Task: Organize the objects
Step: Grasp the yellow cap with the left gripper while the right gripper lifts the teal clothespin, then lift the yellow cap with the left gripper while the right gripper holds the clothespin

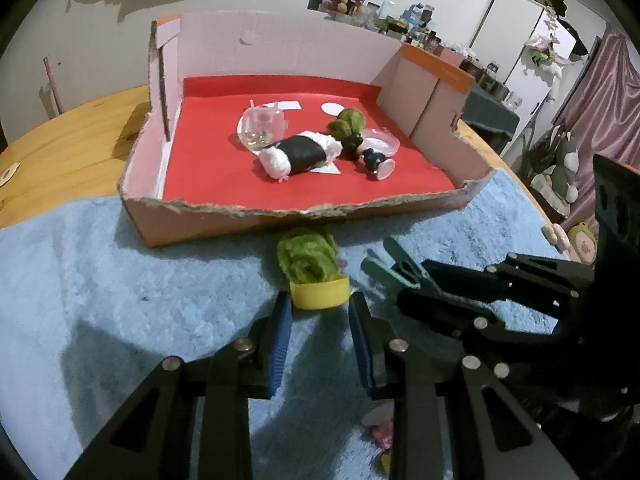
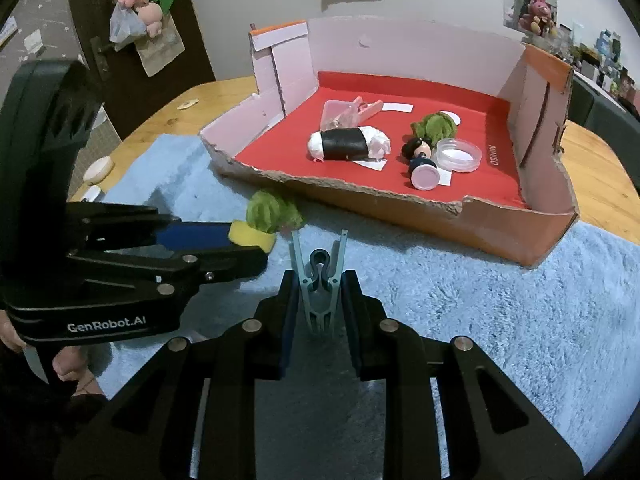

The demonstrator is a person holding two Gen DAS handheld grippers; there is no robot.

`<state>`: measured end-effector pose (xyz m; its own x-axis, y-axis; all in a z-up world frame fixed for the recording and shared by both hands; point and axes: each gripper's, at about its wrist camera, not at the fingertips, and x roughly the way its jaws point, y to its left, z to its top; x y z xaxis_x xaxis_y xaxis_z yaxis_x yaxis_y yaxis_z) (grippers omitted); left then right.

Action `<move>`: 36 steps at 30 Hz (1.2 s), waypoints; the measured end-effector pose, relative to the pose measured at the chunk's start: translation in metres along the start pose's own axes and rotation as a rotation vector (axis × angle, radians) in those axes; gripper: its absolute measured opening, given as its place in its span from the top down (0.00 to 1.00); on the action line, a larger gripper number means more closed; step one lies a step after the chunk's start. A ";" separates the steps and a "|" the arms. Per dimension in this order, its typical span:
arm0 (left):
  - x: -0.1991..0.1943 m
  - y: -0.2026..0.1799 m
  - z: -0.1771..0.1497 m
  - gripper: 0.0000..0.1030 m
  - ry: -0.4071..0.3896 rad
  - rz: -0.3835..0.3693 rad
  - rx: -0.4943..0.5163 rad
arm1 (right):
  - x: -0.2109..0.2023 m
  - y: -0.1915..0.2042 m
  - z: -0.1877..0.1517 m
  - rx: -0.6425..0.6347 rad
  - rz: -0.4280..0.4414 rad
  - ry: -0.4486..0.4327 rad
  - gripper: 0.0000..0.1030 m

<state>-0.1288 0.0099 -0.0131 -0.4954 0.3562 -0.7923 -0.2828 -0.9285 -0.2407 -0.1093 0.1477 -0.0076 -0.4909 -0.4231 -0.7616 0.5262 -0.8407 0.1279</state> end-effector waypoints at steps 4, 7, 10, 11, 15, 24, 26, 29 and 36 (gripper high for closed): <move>0.004 0.000 0.005 0.70 -0.001 0.002 -0.016 | 0.005 -0.003 -0.002 0.001 -0.015 0.012 0.80; 0.006 0.001 0.008 0.70 -0.001 0.002 -0.020 | 0.007 -0.007 -0.002 0.013 -0.016 0.010 0.80; 0.005 0.002 0.008 0.70 0.002 -0.003 -0.025 | 0.008 -0.008 -0.001 0.011 -0.016 0.013 0.80; 0.006 0.002 0.008 0.70 0.003 -0.001 -0.024 | 0.008 -0.007 -0.002 0.007 -0.018 0.013 0.80; 0.006 0.004 0.010 0.58 0.007 -0.014 -0.056 | 0.008 -0.007 -0.001 0.005 -0.020 0.013 0.80; 0.003 0.006 0.005 0.69 -0.003 0.003 -0.066 | 0.009 -0.005 -0.001 0.002 -0.028 0.010 0.80; 0.000 0.011 0.003 0.69 -0.003 -0.022 -0.086 | 0.008 -0.005 -0.002 0.009 -0.031 0.001 0.80; -0.003 0.014 0.002 0.69 -0.005 -0.030 -0.097 | 0.005 -0.004 -0.002 0.009 -0.034 -0.009 0.80; -0.015 0.011 -0.005 0.69 -0.027 -0.047 -0.096 | -0.011 0.001 0.002 0.010 -0.019 -0.052 0.80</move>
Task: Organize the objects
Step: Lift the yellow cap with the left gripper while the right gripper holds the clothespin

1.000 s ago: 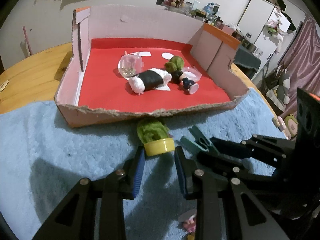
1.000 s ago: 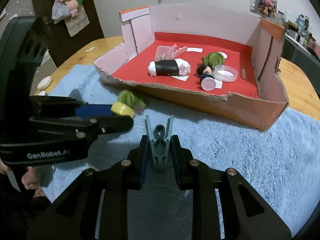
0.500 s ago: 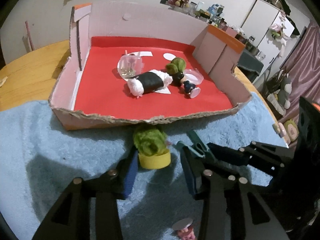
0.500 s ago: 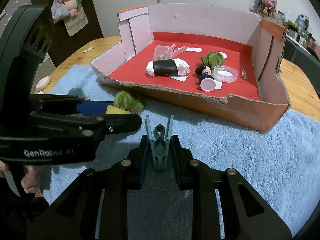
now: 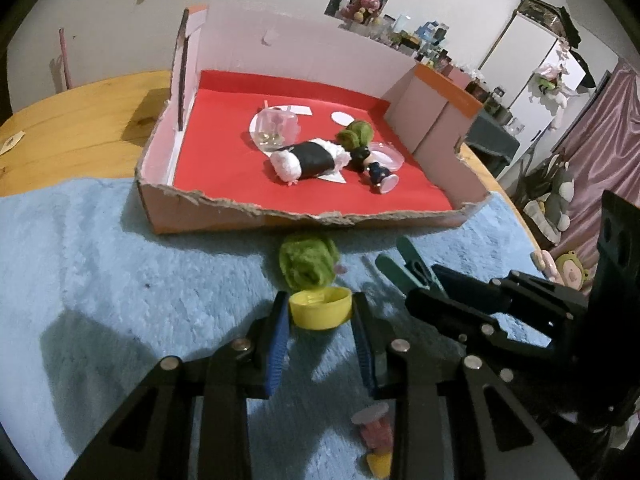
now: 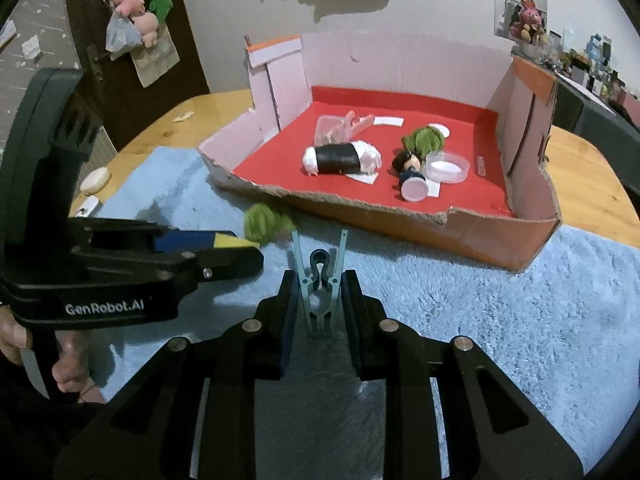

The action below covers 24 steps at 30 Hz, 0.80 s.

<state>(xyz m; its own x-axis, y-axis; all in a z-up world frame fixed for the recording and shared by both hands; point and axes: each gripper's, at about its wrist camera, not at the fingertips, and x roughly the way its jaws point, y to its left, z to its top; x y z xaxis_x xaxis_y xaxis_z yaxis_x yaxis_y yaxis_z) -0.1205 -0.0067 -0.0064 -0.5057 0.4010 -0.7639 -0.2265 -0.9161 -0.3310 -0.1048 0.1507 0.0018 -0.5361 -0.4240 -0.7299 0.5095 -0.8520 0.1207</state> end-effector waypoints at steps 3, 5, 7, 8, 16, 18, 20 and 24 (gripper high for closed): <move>-0.007 -0.001 -0.001 0.69 -0.014 -0.006 -0.002 | -0.005 0.003 0.002 -0.003 0.006 -0.015 0.80; -0.011 -0.001 -0.001 0.69 -0.026 -0.010 -0.004 | -0.007 0.005 0.003 -0.006 0.011 -0.022 0.80; -0.015 -0.001 0.001 0.69 -0.037 -0.009 -0.001 | -0.009 0.008 0.004 -0.009 0.013 -0.026 0.80; -0.018 -0.001 0.002 0.69 -0.045 -0.009 -0.001 | -0.010 0.009 0.005 -0.010 0.015 -0.029 0.80; -0.027 -0.003 0.015 0.69 -0.078 0.004 0.014 | -0.018 0.011 0.010 -0.008 0.014 -0.054 0.80; -0.028 -0.004 0.019 0.69 -0.083 0.007 0.021 | -0.020 0.011 0.012 -0.008 0.013 -0.059 0.80; -0.028 -0.005 0.022 0.69 -0.087 0.010 0.026 | -0.021 0.011 0.015 -0.012 0.012 -0.060 0.80; -0.028 -0.006 0.029 0.69 -0.096 0.013 0.035 | -0.022 0.012 0.019 -0.016 0.014 -0.068 0.80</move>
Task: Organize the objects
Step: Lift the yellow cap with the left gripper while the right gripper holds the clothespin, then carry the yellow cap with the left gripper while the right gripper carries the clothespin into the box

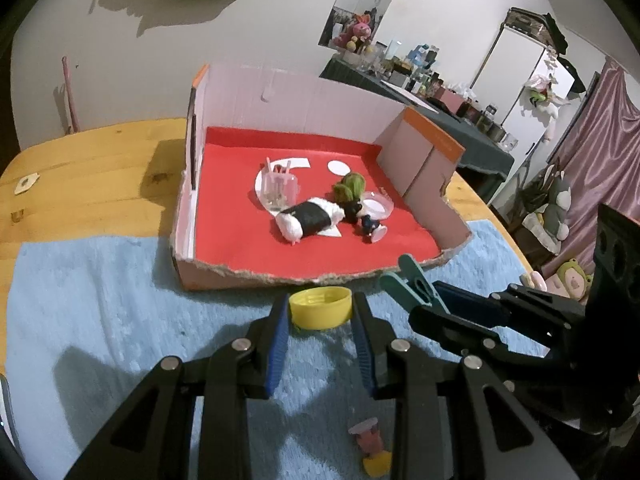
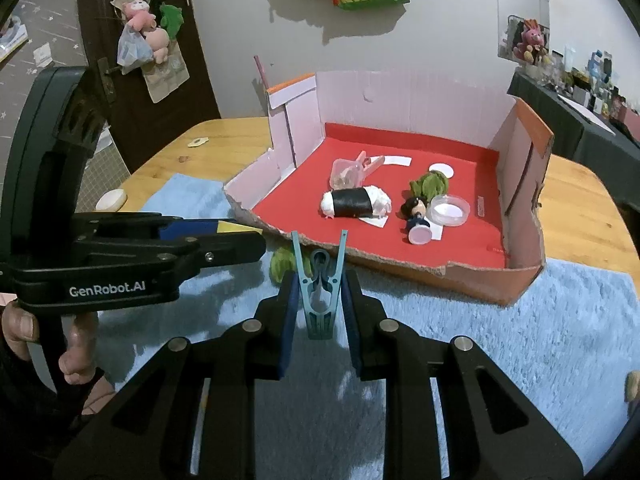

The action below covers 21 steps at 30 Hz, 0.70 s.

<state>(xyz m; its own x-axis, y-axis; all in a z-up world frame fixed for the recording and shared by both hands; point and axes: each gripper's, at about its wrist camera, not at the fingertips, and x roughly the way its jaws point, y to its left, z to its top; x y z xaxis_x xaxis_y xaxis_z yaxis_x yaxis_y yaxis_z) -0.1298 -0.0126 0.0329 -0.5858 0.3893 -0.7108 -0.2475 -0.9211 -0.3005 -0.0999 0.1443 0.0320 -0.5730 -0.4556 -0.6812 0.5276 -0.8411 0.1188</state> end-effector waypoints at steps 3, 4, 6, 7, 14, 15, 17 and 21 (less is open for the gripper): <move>0.001 0.000 0.004 0.69 -0.004 0.002 0.007 | -0.001 0.000 0.004 -0.003 0.000 -0.007 0.80; 0.001 0.000 0.005 0.69 -0.006 0.002 0.008 | -0.001 0.000 0.005 -0.004 0.000 -0.008 0.80; 0.002 -0.001 0.009 0.69 -0.009 0.004 0.010 | -0.001 -0.001 0.008 -0.006 -0.002 -0.010 0.80; 0.003 -0.001 0.011 0.69 -0.010 0.005 0.011 | -0.001 -0.001 0.010 -0.006 -0.002 -0.010 0.80; 0.007 -0.001 0.021 0.69 -0.010 0.013 0.026 | 0.001 -0.007 0.018 0.000 0.001 -0.010 0.80; 0.010 -0.001 0.024 0.69 -0.007 0.016 0.028 | 0.002 -0.009 0.020 0.003 0.001 -0.006 0.80; 0.012 0.000 0.027 0.69 -0.003 0.016 0.029 | 0.005 -0.011 0.022 0.008 -0.001 0.001 0.80; 0.018 0.002 0.035 0.69 0.008 0.019 0.032 | 0.011 -0.015 0.027 0.002 -0.010 0.022 0.80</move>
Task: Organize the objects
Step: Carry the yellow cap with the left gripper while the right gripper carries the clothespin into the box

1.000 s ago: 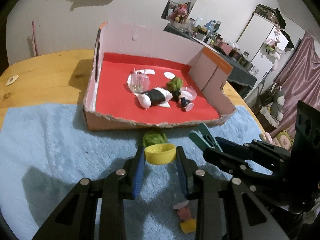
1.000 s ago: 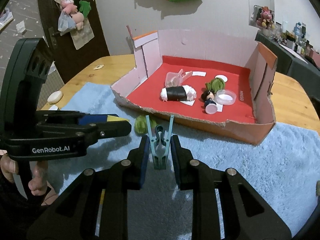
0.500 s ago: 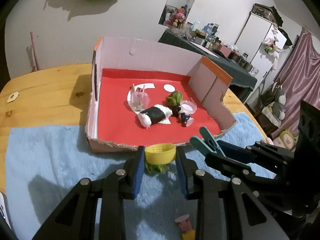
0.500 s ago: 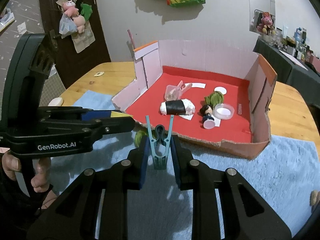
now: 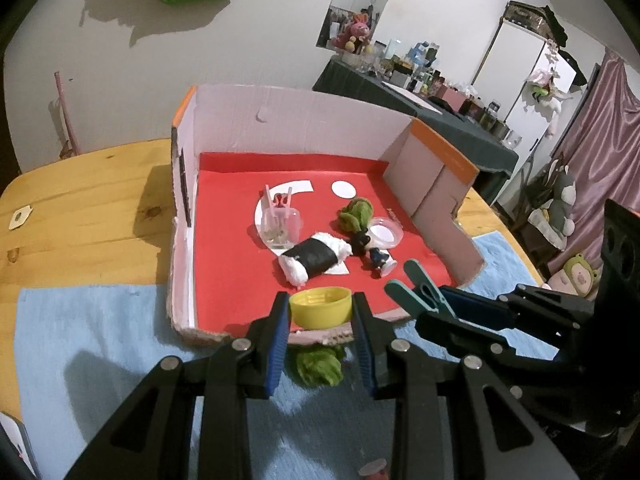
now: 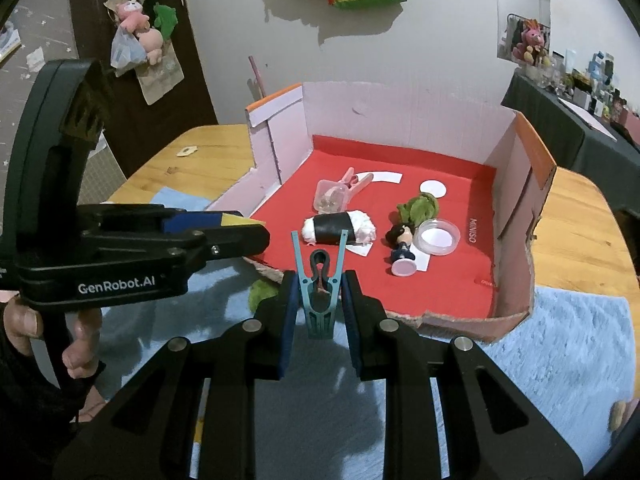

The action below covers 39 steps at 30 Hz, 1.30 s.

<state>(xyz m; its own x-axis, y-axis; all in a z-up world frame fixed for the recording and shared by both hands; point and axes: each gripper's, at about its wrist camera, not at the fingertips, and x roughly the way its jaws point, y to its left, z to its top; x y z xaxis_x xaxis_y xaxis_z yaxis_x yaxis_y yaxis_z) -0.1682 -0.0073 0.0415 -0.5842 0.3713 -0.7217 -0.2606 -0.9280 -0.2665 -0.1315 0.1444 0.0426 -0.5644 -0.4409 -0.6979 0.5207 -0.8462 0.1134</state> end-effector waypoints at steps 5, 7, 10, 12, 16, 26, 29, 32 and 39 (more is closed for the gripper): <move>0.008 0.003 0.009 0.69 0.017 0.010 0.009 | 0.010 -0.008 0.007 0.007 0.013 0.032 0.80; 0.013 0.004 0.013 0.69 0.031 0.012 0.013 | 0.016 -0.011 0.009 0.006 0.016 0.047 0.80; 0.019 0.005 0.016 0.69 0.052 0.015 0.017 | 0.025 -0.015 0.013 0.005 0.020 0.077 0.80; 0.023 0.006 0.017 0.69 0.068 0.017 0.024 | 0.031 -0.018 0.015 0.002 0.023 0.099 0.80; 0.032 0.007 0.017 0.69 0.099 0.018 0.034 | 0.039 -0.021 0.017 -0.003 0.020 0.125 0.80; 0.052 0.010 0.017 0.69 0.155 0.024 0.039 | 0.061 -0.031 0.019 -0.003 0.034 0.199 0.80; 0.058 0.012 0.017 0.69 0.163 0.029 0.036 | 0.066 -0.034 0.019 -0.005 0.036 0.216 0.80; 0.063 0.015 0.018 0.69 0.166 0.039 0.030 | 0.070 -0.036 0.020 -0.003 0.043 0.221 0.80; 0.068 0.015 0.016 0.69 0.167 0.063 0.032 | 0.078 -0.048 0.015 0.012 0.025 0.236 0.80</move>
<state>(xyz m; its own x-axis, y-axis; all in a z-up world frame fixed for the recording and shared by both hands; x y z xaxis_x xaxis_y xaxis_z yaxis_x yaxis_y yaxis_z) -0.2245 0.0042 -0.0016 -0.4651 0.2998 -0.8330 -0.2532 -0.9467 -0.1993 -0.2101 0.1457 -0.0066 -0.3859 -0.3805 -0.8404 0.5240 -0.8402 0.1397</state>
